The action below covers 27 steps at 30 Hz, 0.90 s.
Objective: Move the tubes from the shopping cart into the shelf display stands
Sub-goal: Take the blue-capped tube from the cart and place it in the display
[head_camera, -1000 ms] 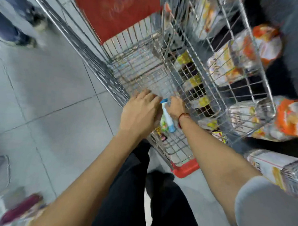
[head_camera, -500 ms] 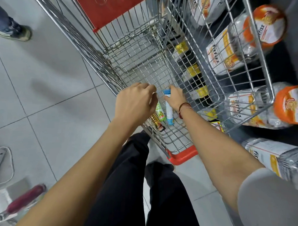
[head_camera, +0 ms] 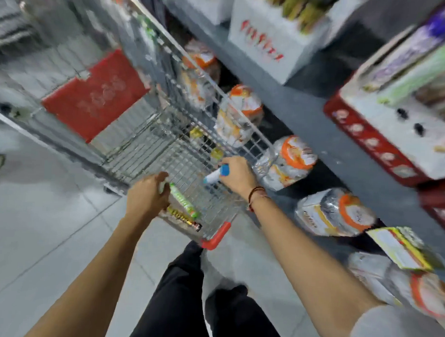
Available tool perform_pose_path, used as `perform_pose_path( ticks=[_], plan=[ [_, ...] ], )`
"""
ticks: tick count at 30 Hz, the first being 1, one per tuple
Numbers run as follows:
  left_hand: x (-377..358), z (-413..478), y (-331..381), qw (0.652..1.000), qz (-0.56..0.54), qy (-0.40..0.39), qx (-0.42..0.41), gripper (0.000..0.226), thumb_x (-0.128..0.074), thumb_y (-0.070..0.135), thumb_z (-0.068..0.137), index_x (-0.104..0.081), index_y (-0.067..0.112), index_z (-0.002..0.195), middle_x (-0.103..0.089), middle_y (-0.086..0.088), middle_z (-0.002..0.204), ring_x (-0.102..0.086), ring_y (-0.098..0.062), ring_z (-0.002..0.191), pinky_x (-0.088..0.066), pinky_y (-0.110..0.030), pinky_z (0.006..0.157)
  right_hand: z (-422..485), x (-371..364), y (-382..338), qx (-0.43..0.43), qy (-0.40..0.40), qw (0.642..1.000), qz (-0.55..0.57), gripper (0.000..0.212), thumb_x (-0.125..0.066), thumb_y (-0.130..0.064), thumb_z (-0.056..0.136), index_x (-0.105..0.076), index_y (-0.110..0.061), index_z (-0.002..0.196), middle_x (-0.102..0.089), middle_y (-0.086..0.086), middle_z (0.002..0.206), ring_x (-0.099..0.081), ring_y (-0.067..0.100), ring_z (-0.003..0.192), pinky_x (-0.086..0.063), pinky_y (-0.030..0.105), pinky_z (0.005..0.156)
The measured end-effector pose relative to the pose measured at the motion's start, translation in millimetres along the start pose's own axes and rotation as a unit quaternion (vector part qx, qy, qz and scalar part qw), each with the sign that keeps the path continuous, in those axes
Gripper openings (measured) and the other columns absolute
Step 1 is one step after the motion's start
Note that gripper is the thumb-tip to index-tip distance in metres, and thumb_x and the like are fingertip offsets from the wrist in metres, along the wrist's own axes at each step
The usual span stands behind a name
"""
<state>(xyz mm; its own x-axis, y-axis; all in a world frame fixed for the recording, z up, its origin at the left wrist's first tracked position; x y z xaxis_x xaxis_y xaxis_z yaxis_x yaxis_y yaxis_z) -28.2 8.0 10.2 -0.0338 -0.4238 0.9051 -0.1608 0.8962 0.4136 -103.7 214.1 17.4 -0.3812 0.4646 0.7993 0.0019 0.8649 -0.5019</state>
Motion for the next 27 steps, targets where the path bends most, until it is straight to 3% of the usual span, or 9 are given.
perform_pose_path(
  ticks=[4,9,15,18,22,25,27],
  plan=[
    [2,6,34,0.997,-0.068,0.019,-0.041,0.037,-0.060,0.017,0.088,-0.052,0.008,0.122,-0.063,-0.018,0.116,-0.062,-0.035,0.086,-0.050,-0.045,0.074,-40,83,2,0.015,0.073,0.997,0.010,0.032,-0.065,-0.002,0.073,-0.067,-0.005,0.105,-0.068,0.018,0.107,-0.062,0.031,0.099,-0.052,0.036,0.084],
    [8,32,128,0.980,-0.120,0.028,-0.154,0.037,-0.060,0.014,0.087,-0.052,0.007,0.122,-0.061,-0.019,0.116,-0.059,-0.036,0.094,-0.048,-0.044,0.078,-105,183,16,0.014,0.147,0.989,-0.012,0.037,-0.064,0.000,0.076,-0.065,-0.009,0.111,-0.064,0.017,0.113,-0.057,0.032,0.108,-0.041,0.032,0.092],
    [17,34,255,0.930,-0.148,0.043,-0.332,0.033,-0.055,0.008,0.082,-0.057,0.001,0.114,-0.062,-0.023,0.107,-0.056,-0.039,0.097,-0.046,-0.044,0.076,-181,261,47,-0.026,0.227,0.972,-0.051,0.036,-0.063,0.000,0.077,-0.064,-0.008,0.112,-0.064,0.015,0.115,-0.055,0.030,0.110,-0.033,0.024,0.088],
    [5,21,298,0.912,-0.139,0.022,-0.386,0.033,-0.056,0.006,0.085,-0.056,0.000,0.118,-0.060,-0.022,0.113,-0.053,-0.038,0.104,-0.044,-0.041,0.082,-212,285,65,-0.062,0.252,0.964,-0.048,0.038,-0.060,0.000,0.081,-0.061,-0.012,0.117,-0.060,0.013,0.121,-0.050,0.028,0.116,-0.033,0.025,0.093],
    [-19,0,335,0.873,-0.084,-0.035,-0.479,0.047,-0.038,0.028,0.086,-0.056,0.001,0.120,-0.060,-0.020,0.118,-0.056,-0.037,0.107,-0.047,-0.045,0.084,-242,311,79,-0.086,0.266,0.959,-0.053,0.038,-0.060,0.004,0.078,-0.062,-0.010,0.113,-0.062,0.013,0.119,-0.052,0.029,0.114,-0.040,0.033,0.095],
    [-36,-5,343,0.852,-0.035,-0.058,-0.519,0.051,-0.035,0.033,0.085,-0.059,0.002,0.117,-0.061,-0.020,0.120,-0.057,-0.036,0.108,-0.045,-0.049,0.088,-253,325,81,-0.103,0.274,0.955,-0.044,0.030,-0.067,-0.005,0.077,-0.064,-0.003,0.107,-0.065,0.014,0.110,-0.057,0.029,0.102,-0.049,0.039,0.085],
    [-44,-5,341,0.842,-0.008,-0.057,-0.537,0.051,-0.034,0.033,0.087,-0.059,0.002,0.118,-0.061,-0.018,0.123,-0.056,-0.033,0.112,-0.039,-0.046,0.096,-256,331,82,-0.122,0.290,0.948,-0.039,0.027,-0.069,-0.014,0.078,-0.063,0.000,0.100,-0.062,0.012,0.097,-0.058,0.022,0.079,-0.049,0.019,0.062]
  ],
)
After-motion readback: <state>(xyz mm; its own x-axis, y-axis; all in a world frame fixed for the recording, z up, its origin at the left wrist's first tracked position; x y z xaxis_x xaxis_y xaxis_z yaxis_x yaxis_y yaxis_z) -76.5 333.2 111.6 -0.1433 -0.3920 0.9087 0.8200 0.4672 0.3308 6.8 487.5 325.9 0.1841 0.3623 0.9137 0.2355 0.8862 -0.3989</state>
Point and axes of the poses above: each hand's wrist, its own z-axis towards the middle knuckle, its own x-axis out of the back of the hand, y = z × x, the point moved 3 cm from there along z, towards the middle knuckle
